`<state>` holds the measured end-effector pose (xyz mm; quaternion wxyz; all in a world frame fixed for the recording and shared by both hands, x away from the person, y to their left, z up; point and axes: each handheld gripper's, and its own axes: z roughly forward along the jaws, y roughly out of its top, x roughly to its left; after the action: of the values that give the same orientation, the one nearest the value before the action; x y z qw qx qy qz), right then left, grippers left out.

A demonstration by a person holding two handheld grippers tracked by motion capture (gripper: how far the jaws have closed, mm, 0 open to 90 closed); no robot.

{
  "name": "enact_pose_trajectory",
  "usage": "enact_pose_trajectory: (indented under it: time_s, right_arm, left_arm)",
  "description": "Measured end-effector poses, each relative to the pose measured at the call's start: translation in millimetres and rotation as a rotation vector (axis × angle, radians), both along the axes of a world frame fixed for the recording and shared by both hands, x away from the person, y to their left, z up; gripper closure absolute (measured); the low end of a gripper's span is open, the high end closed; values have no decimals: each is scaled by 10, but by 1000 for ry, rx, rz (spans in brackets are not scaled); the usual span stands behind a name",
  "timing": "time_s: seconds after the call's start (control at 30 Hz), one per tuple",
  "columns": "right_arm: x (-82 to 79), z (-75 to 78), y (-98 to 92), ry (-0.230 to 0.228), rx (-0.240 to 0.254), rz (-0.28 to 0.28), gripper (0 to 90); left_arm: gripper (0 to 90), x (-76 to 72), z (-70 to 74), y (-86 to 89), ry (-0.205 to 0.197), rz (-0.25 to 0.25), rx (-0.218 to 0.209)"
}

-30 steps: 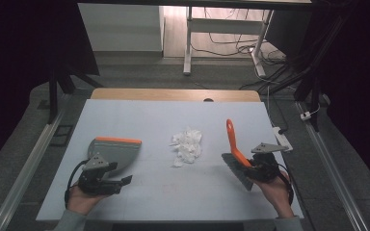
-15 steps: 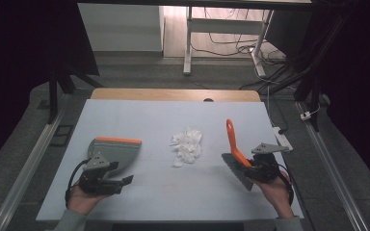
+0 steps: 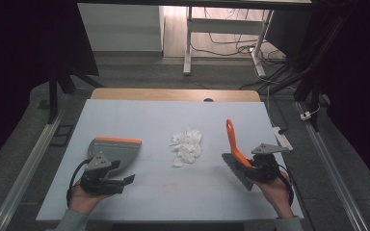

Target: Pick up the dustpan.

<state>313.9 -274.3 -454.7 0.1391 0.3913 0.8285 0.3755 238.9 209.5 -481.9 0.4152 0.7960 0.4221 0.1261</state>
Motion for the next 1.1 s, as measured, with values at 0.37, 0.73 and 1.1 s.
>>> enact_pose_trajectory:
  time_s: [0.37,0.73,1.1]
  right_arm:
    - [-11,13,0,-10,0,-6,703]
    - [-16,11,-1,-12,-5,-8,703]
    - [-15,2,2,-8,-11,-11,703]
  left_arm:
    - [223,-37,137,60,6,79,26]
    - [201,-23,157,338,107,217,48]
    - [163,46,40,431,212,284,91]
